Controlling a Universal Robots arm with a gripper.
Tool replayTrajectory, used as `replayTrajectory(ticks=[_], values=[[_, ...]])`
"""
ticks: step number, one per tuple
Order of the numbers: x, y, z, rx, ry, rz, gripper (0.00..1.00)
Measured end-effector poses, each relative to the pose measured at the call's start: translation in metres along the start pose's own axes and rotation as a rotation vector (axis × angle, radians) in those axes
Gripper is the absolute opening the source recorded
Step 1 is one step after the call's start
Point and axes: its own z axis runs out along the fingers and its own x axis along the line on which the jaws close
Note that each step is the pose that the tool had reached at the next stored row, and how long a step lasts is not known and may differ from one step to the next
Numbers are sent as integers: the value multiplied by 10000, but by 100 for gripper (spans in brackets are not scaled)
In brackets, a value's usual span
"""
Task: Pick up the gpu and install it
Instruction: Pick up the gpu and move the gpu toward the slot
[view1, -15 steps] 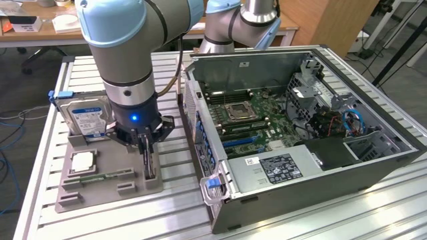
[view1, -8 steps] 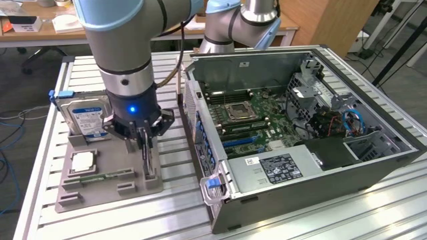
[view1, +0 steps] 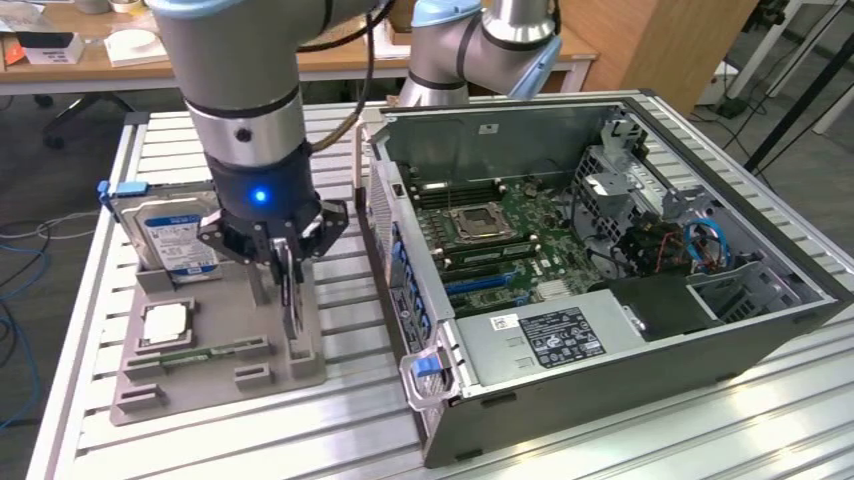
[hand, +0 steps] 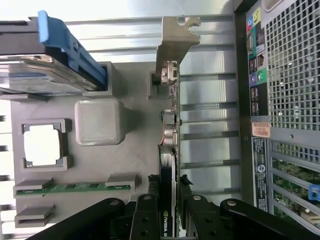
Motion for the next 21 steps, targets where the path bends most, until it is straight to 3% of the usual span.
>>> replayTrajectory(ticks=[15,21], values=[[-10,31,-579,-1,-14,-1,26],[-10,31,-585,-2,-15,-1,26]])
